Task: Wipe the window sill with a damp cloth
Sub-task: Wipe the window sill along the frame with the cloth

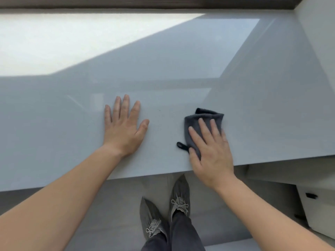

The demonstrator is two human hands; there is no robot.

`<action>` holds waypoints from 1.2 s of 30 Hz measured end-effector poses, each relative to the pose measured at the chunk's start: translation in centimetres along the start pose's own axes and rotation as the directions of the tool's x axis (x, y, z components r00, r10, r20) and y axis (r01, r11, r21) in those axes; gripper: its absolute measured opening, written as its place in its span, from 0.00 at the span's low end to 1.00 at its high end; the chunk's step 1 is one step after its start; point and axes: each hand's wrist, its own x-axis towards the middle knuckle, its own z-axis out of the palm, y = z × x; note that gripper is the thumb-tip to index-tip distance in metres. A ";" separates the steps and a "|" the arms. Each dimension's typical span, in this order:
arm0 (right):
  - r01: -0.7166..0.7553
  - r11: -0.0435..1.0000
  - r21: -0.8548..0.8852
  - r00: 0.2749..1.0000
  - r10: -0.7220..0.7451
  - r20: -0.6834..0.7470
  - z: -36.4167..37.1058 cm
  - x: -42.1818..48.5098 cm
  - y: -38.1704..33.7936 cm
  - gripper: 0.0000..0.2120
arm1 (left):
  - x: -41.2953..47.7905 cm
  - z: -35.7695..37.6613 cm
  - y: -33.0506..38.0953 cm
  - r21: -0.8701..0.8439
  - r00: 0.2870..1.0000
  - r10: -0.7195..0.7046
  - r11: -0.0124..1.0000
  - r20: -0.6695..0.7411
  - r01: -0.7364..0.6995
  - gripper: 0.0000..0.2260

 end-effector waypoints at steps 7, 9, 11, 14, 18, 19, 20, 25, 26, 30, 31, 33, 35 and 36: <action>0.210 0.977 -0.027 0.975 -0.207 0.079 -1.1 1.4 7.0 0.28 | 0.4 -0.6 1.6 -0.141 0.997 -0.063 0.988 -0.035 0.057 0.32; -0.083 0.996 -0.019 0.996 0.084 0.034 -2.0 3.9 9.2 0.29 | 0.8 -0.7 2.9 -0.171 0.998 -0.037 0.985 -0.054 0.027 0.32; -0.213 0.977 -0.021 0.977 0.213 0.005 -1.9 5.5 8.1 0.30 | 1.7 -0.9 4.2 -0.185 0.997 0.000 0.983 -0.074 -0.014 0.31; 0.077 0.997 -0.017 0.996 -0.077 0.034 -0.8 5.2 4.7 0.29 | 4.0 -1.2 6.3 -0.198 0.996 0.024 0.979 -0.088 -0.041 0.28; 0.258 0.966 -0.010 0.958 -0.255 0.130 -1.5 9.1 8.3 0.29 | 8.3 -1.2 8.5 -0.210 0.999 -0.025 0.977 -0.030 0.018 0.27; 0.152 0.988 -0.022 0.982 -0.149 0.115 -1.9 11.4 9.7 0.30 | 9.4 -1.1 8.9 -0.217 0.998 -0.070 0.974 -0.002 0.068 0.28; 0.012 1.000 -0.025 0.995 -0.010 0.104 -2.3 13.8 10.8 0.30 | 10.3 -1.0 9.1 -0.207 0.993 -0.114 0.972 0.017 0.115 0.28; -0.011 1.000 -0.006 0.997 0.011 0.075 -1.2 18.4 7.2 0.29 | 10.8 -0.2 9.4 -0.100 0.989 -0.149 0.984 -0.020 0.146 0.27; 0.119 0.993 0.002 0.989 -0.119 0.088 -0.9 17.6 6.3 0.29 | 10.8 -0.1 9.4 -0.099 0.989 -0.146 0.985 -0.032 0.142 0.27; 0.314 0.949 0.014 0.935 -0.311 0.172 -1.6 19.1 9.1 0.28 | 11.0 0.0 9.4 -0.091 0.986 -0.158 0.984 -0.050 0.153 0.26; 0.226 0.974 -0.005 0.959 -0.222 0.175 -1.9 20.9 10.5 0.29 | 10.9 0.1 9.4 -0.089 0.986 -0.158 0.984 -0.051 0.153 0.26; -0.037 0.999 -0.026 0.988 0.040 0.152 -2.6 24.6 12.5 0.29 | 10.9 0.1 9.6 -0.085 0.986 -0.158 0.984 -0.051 0.154 0.26; -0.141 0.989 -0.046 0.983 0.145 0.112 -2.3 26.7 11.3 0.29 | 11.1 -0.1 9.6 -0.105 0.983 -0.178 0.980 -0.054 0.172 0.26; -0.096 0.994 -0.048 0.989 0.101 0.107 -1.9 26.9 9.9 0.29 | 11.3 -0.3 9.7 -0.126 0.980 -0.190 0.975 -0.056 0.182 0.26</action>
